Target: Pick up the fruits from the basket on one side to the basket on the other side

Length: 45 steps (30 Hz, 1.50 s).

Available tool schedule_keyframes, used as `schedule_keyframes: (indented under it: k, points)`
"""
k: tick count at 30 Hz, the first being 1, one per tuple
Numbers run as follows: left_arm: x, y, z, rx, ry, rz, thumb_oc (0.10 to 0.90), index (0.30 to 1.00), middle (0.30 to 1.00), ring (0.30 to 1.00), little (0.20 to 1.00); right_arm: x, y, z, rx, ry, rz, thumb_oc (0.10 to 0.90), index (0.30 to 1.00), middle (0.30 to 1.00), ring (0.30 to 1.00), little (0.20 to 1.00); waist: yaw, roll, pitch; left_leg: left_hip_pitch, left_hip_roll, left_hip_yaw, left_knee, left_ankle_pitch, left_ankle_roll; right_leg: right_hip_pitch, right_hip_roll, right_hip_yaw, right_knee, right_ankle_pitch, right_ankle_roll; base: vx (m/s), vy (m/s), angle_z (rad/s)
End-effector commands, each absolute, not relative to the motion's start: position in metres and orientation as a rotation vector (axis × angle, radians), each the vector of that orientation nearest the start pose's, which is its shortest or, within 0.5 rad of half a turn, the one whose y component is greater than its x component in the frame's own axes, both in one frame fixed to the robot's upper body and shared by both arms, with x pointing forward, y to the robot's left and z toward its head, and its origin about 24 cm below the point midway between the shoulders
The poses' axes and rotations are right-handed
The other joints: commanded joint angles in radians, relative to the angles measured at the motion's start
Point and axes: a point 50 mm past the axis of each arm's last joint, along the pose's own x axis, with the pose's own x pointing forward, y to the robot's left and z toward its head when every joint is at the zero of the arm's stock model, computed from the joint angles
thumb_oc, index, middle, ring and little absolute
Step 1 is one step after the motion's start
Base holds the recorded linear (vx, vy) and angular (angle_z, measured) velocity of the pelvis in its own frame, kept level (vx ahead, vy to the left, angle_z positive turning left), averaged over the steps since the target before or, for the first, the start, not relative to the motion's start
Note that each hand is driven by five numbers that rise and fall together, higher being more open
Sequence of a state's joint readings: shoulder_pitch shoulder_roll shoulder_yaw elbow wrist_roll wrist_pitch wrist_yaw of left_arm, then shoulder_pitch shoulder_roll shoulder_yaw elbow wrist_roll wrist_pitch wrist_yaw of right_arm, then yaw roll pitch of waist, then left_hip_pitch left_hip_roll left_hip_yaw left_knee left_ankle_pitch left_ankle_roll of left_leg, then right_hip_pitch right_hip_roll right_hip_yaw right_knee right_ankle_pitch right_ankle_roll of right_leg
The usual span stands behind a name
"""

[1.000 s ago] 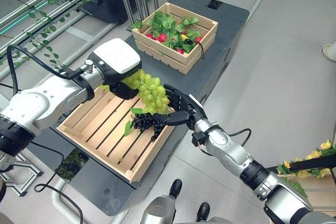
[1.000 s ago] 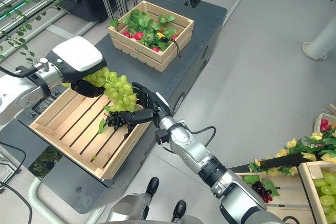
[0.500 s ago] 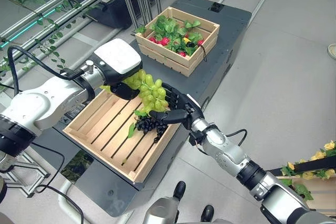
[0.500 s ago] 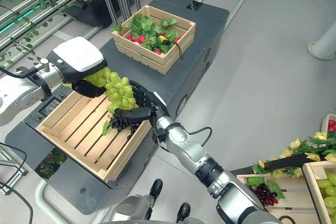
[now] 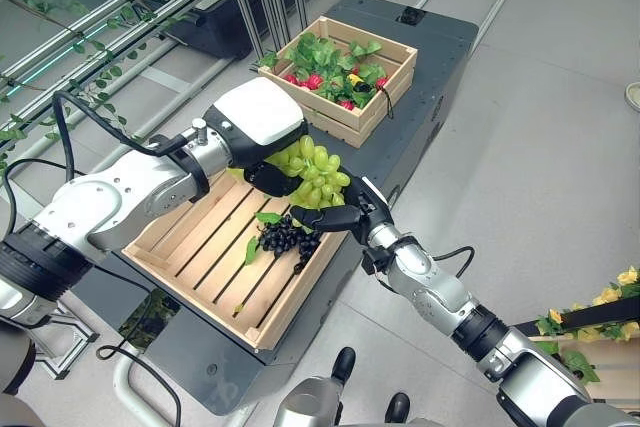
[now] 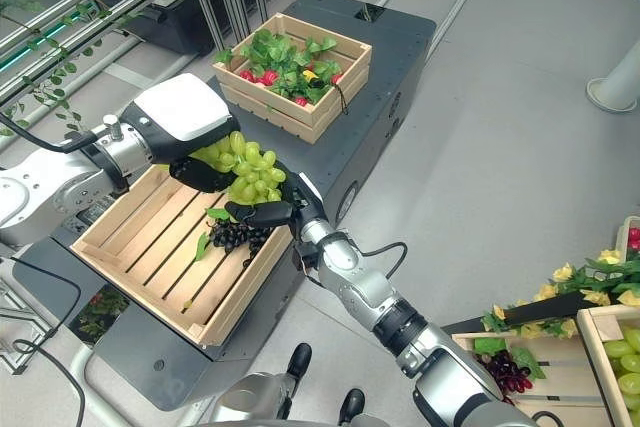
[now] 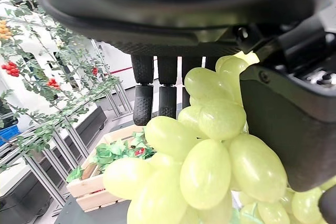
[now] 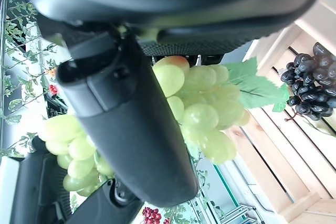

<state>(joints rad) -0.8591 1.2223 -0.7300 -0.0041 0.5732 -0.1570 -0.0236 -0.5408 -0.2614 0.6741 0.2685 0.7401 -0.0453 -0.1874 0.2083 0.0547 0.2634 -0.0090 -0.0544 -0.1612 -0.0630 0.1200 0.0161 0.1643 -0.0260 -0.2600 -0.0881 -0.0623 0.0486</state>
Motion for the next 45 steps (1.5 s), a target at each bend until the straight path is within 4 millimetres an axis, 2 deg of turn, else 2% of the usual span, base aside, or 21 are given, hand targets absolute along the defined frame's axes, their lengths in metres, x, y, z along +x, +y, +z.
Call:
schedule_keyframes:
  k: [1, 5, 6, 7, 8, 9, 18, 25, 29, 30, 31, 32, 37, 45]
  points:
    - [0.318, 0.200, 0.252, 1.750, -0.630, -0.195, 0.400, 0.300, 0.300, 0.300, 0.300, 0.306, -0.016, 0.118, 0.289, -0.139, 0.517, 0.800, 0.900, 0.900, 0.900, 0.900, 0.009, -0.019, -0.209, 0.048, -0.046, 0.033, -0.016, -0.115, 0.001, -0.056, -0.035, -0.009, 0.015, 0.038, 0.021, 0.00, 0.000, 0.00]
    - [0.318, 0.198, 0.251, 1.767, -0.614, -0.216, 0.400, 0.300, 0.300, 0.300, 0.300, 0.307, -0.017, 0.119, 0.290, -0.140, 0.513, 0.800, 0.900, 0.900, 0.900, 0.900, 0.005, -0.018, -0.207, 0.048, -0.046, 0.038, -0.015, -0.115, 0.002, -0.058, -0.036, -0.006, 0.017, 0.039, 0.022, 0.00, 0.000, 0.00]
    - [0.318, 0.198, 0.249, 1.773, -0.611, -0.220, 0.400, 0.300, 0.300, 0.300, 0.300, 0.307, -0.017, 0.119, 0.291, -0.141, 0.509, 0.659, 0.688, 0.688, 0.688, 0.688, 0.005, -0.017, -0.206, 0.048, -0.046, 0.039, -0.015, -0.115, 0.002, -0.058, -0.036, -0.005, 0.018, 0.039, 0.022, 0.00, 0.000, 0.00]
    - [0.318, 0.198, 0.249, 1.777, -0.608, -0.221, 0.400, 0.300, 0.300, 0.300, 0.300, 0.307, -0.017, 0.119, 0.291, -0.141, 0.508, 0.591, 0.587, 0.587, 0.587, 0.587, 0.005, -0.017, -0.206, 0.048, -0.046, 0.039, -0.015, -0.115, 0.003, -0.058, -0.037, -0.005, 0.018, 0.039, 0.023, 0.00, 0.000, 0.00]
    - [0.319, 0.199, 0.248, 1.779, -0.601, -0.223, 0.400, 0.300, 0.300, 0.300, 0.300, 0.307, -0.017, 0.120, 0.288, -0.144, 0.505, 0.475, 0.413, 0.413, 0.413, 0.413, 0.004, -0.017, -0.206, 0.048, -0.046, 0.040, -0.016, -0.115, 0.002, -0.058, -0.037, -0.004, 0.017, 0.039, 0.023, 0.00, 0.000, 0.00]
    - [0.319, 0.200, 0.248, 1.777, -0.593, -0.225, 0.400, 0.300, 0.300, 0.300, 0.300, 0.307, -0.018, 0.119, 0.290, -0.144, 0.497, 0.400, 0.300, 0.300, 0.300, 0.300, 0.003, -0.016, -0.207, 0.049, -0.046, 0.041, -0.016, -0.115, 0.003, -0.058, -0.037, -0.004, 0.016, 0.040, 0.023, 0.00, 0.000, 0.00]
    - [0.321, 0.206, 0.243, 1.790, -0.547, -0.222, 0.400, 0.300, 0.300, 0.300, 0.300, 0.307, -0.026, 0.118, 0.280, -0.161, 0.462, 0.400, 0.300, 0.300, 0.300, 0.300, -0.005, -0.014, -0.206, 0.051, -0.045, 0.050, -0.016, -0.115, 0.002, -0.058, -0.036, 0.001, 0.015, 0.040, 0.024, 0.00, 0.000, 0.00]
    - [0.320, 0.216, 0.231, 1.775, -0.476, -0.235, 0.400, 0.300, 0.300, 0.300, 0.300, 0.305, -0.039, 0.126, 0.270, -0.225, 0.431, 0.400, 0.300, 0.300, 0.300, 0.300, -0.017, -0.012, -0.199, 0.051, -0.042, 0.058, -0.020, -0.114, 0.004, -0.063, -0.034, 0.011, 0.013, 0.044, 0.027, 0.00, 0.000, 0.00]
    - [0.319, 0.221, 0.225, 1.758, -0.428, -0.247, 0.400, 0.300, 0.300, 0.300, 0.300, 0.303, -0.053, 0.131, 0.239, -0.276, 0.416, 0.400, 0.300, 0.300, 0.300, 0.300, -0.032, -0.012, -0.195, 0.049, -0.042, 0.065, -0.024, -0.112, 0.004, -0.067, -0.032, 0.018, 0.009, 0.050, 0.031, -0.01, 0.018, -0.04]
    - [0.320, 0.222, 0.224, 1.750, -0.421, -0.246, 0.411, 0.316, 0.316, 0.316, 0.316, 0.303, -0.055, 0.132, 0.238, -0.280, 0.416, 0.400, 0.300, 0.300, 0.300, 0.300, -0.035, -0.012, -0.195, 0.049, -0.042, 0.066, -0.024, -0.112, 0.004, -0.067, -0.031, 0.019, 0.007, 0.051, 0.032, 0.00, 0.020, -0.05]
    - [0.320, 0.223, 0.224, 1.739, -0.407, -0.249, 0.502, 0.453, 0.453, 0.453, 0.453, 0.302, -0.058, 0.132, 0.234, -0.284, 0.415, 0.400, 0.300, 0.300, 0.300, 0.300, -0.038, -0.012, -0.196, 0.049, -0.042, 0.067, -0.024, -0.113, 0.005, -0.067, -0.031, 0.021, 0.005, 0.052, 0.032, 0.00, 0.024, -0.06]
    - [0.320, 0.225, 0.223, 1.731, -0.400, -0.242, 0.800, 0.900, 0.900, 0.900, 0.900, 0.301, -0.062, 0.131, 0.227, -0.289, 0.415, 0.400, 0.300, 0.300, 0.300, 0.300, -0.043, -0.013, -0.197, 0.049, -0.041, 0.072, -0.024, -0.114, 0.005, -0.069, -0.031, 0.024, 0.004, 0.053, 0.034, 0.00, 0.024, -0.04]
    - [0.322, 0.233, 0.224, 1.669, -0.406, -0.180, 0.800, 0.900, 0.900, 0.900, 0.900, 0.299, -0.077, 0.134, 0.204, -0.321, 0.409, 0.400, 0.300, 0.300, 0.300, 0.300, -0.060, -0.018, -0.196, 0.049, -0.039, 0.084, -0.024, -0.115, 0.004, -0.072, -0.030, 0.032, 0.002, 0.057, 0.036, 0.00, 0.023, -0.09]
    - [0.323, 0.236, 0.204, 1.519, -0.440, -0.083, 0.800, 0.900, 0.900, 0.900, 0.900, 0.296, -0.102, 0.149, 0.154, -0.400, 0.366, 0.400, 0.300, 0.300, 0.300, 0.300, -0.094, -0.031, -0.192, 0.056, -0.034, 0.105, -0.024, -0.124, 0.005, -0.077, -0.027, 0.051, 0.004, 0.060, 0.038, 0.00, 0.022, -0.02]
